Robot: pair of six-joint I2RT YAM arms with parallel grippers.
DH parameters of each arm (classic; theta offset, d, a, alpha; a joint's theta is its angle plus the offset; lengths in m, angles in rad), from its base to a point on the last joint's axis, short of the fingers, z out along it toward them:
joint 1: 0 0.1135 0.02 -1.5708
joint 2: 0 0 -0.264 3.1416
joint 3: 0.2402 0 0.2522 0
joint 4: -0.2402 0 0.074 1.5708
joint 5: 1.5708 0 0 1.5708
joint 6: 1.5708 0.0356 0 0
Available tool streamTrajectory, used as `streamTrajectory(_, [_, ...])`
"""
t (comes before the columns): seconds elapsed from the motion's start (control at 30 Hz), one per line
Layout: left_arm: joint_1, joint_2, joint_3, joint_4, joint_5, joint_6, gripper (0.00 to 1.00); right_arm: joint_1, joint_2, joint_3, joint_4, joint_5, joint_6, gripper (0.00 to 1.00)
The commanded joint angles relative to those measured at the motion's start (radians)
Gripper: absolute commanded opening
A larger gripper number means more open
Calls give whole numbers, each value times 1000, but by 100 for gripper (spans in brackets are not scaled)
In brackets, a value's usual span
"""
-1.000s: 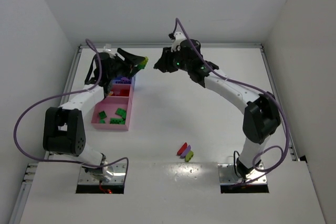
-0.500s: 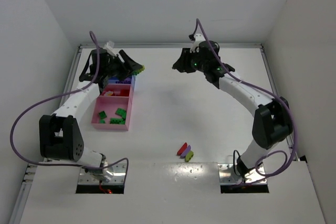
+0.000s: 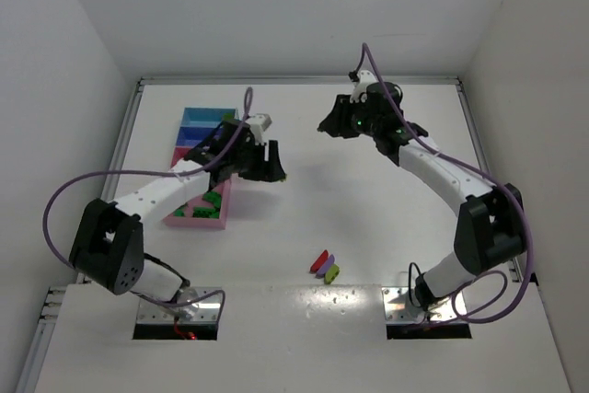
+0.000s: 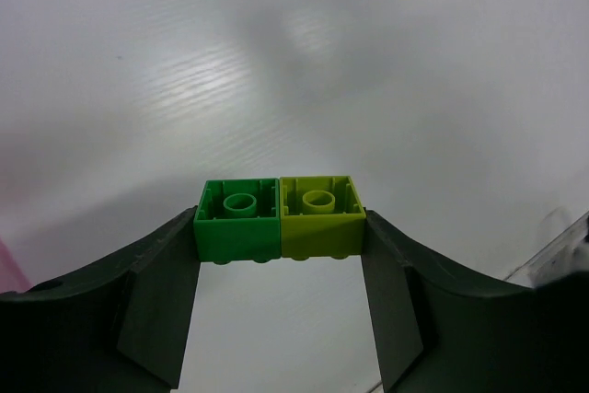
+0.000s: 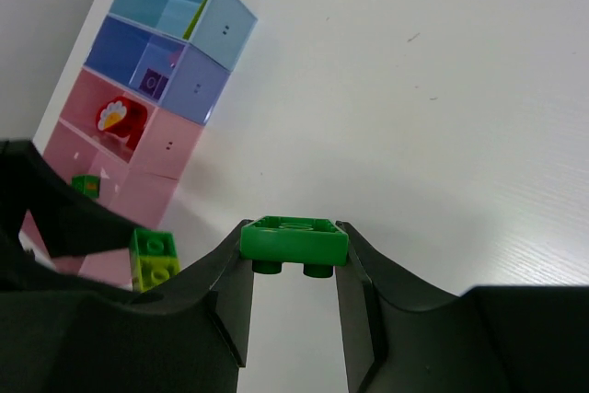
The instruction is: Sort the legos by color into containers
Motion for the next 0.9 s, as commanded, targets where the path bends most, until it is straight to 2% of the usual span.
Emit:
streamTrajectory(0.0, [-119, 64, 51, -38, -134, 199, 0, -31, -59, -8, 38, -16, -13, 0])
streamTrajectory(0.03, [-137, 65, 76, -52, -135, 219, 0, -31, -59, -20, 38, -16, -13, 0])
streamTrajectory(0.13, [-184, 209, 198, -113, -144, 316, 1, -52, -68, -29, 38, -16, -13, 0])
streamTrajectory(0.3, [-241, 375, 291, -181, -213, 353, 2, -83, -77, -51, 38, -25, -13, 0])
streamTrajectory(0.43, [-252, 448, 301, -164, -204, 284, 2, -103, -77, -51, 38, -25, -13, 0])
streamTrajectory(0.67, [-252, 474, 321, -144, -282, 99, 0, -103, -68, -51, 38, -34, -13, 0])
streamTrajectory(0.83, [-252, 496, 298, -121, -273, 55, 0, -112, -68, -60, 38, -34, -13, 0])
streamTrajectory(0.87, [-252, 496, 298, -121, -273, 43, 3, -112, -68, -60, 38, -34, -13, 0])
